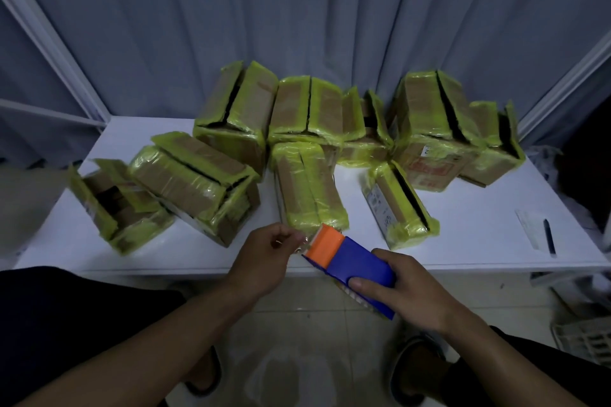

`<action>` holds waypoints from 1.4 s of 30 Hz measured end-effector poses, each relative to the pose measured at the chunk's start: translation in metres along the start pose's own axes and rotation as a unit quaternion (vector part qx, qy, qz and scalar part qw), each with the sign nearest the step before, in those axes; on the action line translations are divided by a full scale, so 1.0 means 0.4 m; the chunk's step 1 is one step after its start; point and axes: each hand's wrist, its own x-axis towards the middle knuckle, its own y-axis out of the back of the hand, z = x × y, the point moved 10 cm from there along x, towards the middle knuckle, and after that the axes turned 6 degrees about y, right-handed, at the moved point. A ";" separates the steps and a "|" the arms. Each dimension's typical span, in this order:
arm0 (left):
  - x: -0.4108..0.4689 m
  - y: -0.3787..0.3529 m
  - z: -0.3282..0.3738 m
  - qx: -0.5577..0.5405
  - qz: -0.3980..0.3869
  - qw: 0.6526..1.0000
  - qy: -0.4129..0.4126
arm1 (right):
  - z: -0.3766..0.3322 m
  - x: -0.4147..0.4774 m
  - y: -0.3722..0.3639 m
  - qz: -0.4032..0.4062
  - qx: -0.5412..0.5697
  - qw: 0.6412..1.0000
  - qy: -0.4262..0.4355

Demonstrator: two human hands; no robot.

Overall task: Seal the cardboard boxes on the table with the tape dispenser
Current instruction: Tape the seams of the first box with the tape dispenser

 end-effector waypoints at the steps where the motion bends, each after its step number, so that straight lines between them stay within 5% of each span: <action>1: 0.002 0.004 0.001 -0.006 0.002 1.000 0.001 | -0.007 0.003 0.000 0.000 -0.003 1.000 0.003; 19: 0.050 0.126 -0.056 -0.077 0.099 0.992 0.033 | -0.080 0.050 0.069 -0.014 -0.176 0.984 0.018; 25: 0.057 0.097 -0.110 -0.137 0.089 0.984 0.073 | -0.143 0.085 0.098 0.055 -0.316 0.946 0.041; 42: 0.145 0.048 -0.253 -0.193 0.128 0.961 0.151 | -0.201 0.192 0.045 0.026 -0.491 0.871 -0.001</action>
